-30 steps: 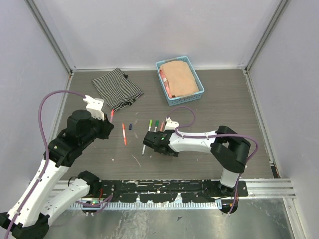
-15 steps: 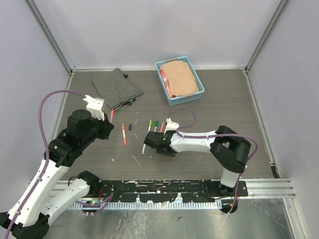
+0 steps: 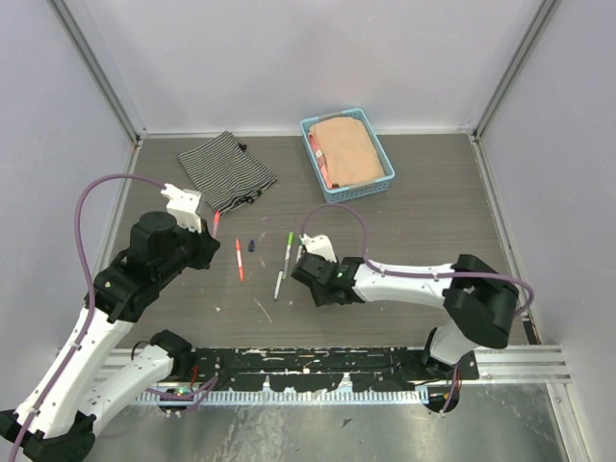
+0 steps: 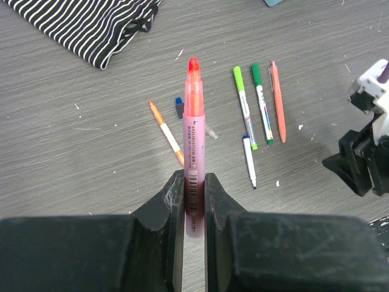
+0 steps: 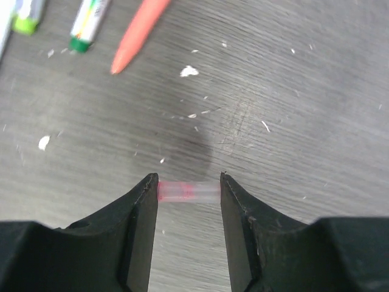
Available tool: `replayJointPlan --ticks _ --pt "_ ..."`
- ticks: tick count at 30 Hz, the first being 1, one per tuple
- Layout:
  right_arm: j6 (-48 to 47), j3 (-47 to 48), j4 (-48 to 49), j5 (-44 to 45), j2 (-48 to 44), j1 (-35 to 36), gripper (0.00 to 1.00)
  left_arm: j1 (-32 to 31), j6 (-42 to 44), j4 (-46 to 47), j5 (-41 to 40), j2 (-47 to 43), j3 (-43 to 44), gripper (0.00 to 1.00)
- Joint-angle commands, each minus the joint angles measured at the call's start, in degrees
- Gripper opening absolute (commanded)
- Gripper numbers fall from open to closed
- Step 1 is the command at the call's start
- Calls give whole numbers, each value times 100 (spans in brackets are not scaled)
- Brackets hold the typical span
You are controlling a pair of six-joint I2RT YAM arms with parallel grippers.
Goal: Insert the pens into the pen caps
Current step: Insert the pen cap onto the pen.
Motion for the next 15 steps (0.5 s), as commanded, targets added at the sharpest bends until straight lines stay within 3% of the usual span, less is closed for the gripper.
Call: replayJointPlan --ticks 1,7,15 --pt "-2918 -74 537 -869 -574 -1 45 26 14 161 22 -17 -32 0" --pt "-4332 16 624 -2066 -481 -35 44 26 13 152 -20 -17 -43 0" --pt "-4797 114 748 -2377 -76 -36 44 27 10 143 -38 -43 -46 0"
